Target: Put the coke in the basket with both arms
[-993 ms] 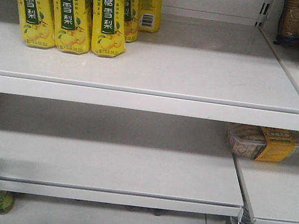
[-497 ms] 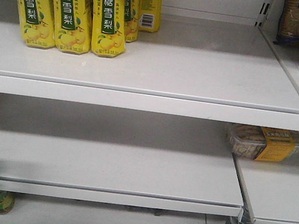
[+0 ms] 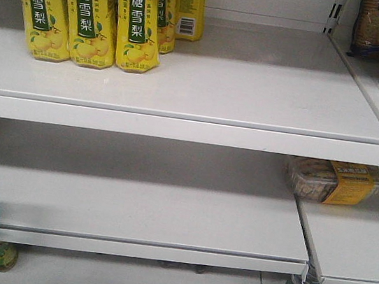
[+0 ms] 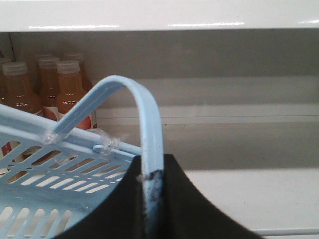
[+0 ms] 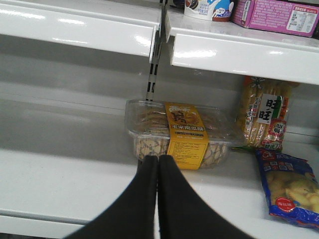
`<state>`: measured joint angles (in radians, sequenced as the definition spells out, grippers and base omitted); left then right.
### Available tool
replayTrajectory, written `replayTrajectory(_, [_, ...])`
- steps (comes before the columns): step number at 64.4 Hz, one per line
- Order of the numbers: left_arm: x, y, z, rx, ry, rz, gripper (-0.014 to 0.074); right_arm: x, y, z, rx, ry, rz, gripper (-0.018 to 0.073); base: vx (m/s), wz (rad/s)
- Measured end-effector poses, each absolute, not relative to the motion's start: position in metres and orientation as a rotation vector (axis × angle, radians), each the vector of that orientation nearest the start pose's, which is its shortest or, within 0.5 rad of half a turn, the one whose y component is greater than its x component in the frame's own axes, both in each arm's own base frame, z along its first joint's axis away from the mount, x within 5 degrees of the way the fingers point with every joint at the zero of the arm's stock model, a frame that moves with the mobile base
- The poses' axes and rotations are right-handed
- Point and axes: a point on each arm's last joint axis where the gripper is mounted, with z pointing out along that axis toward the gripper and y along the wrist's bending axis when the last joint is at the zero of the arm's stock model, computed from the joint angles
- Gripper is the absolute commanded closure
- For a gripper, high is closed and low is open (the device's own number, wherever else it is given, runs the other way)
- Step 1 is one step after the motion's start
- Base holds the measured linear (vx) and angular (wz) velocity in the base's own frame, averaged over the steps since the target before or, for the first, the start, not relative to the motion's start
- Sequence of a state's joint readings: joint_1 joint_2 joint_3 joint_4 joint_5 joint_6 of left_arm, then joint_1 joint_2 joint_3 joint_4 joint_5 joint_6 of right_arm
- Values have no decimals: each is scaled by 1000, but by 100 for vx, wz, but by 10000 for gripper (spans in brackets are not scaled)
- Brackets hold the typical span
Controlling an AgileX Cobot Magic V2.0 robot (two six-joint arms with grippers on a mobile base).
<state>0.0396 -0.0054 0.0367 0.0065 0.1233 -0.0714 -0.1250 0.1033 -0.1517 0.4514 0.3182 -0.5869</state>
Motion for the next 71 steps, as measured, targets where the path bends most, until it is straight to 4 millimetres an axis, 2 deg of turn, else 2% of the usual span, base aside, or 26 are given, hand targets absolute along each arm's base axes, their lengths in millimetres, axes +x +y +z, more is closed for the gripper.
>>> replayTrajectory(45, [57, 2, 190, -86, 1636, -19, 603, 59, 5, 232, -127, 1718, -89, 568, 0, 0])
replayTrajectory(61, [57, 2, 190, -87, 1636, -19, 603, 56, 3, 232, -161, 1709, -161, 568, 0, 0])
replayTrajectory(71, [57, 2, 190, -87, 1636, -19, 603, 55, 2, 215, -109, 1693, -115, 568, 0, 0])
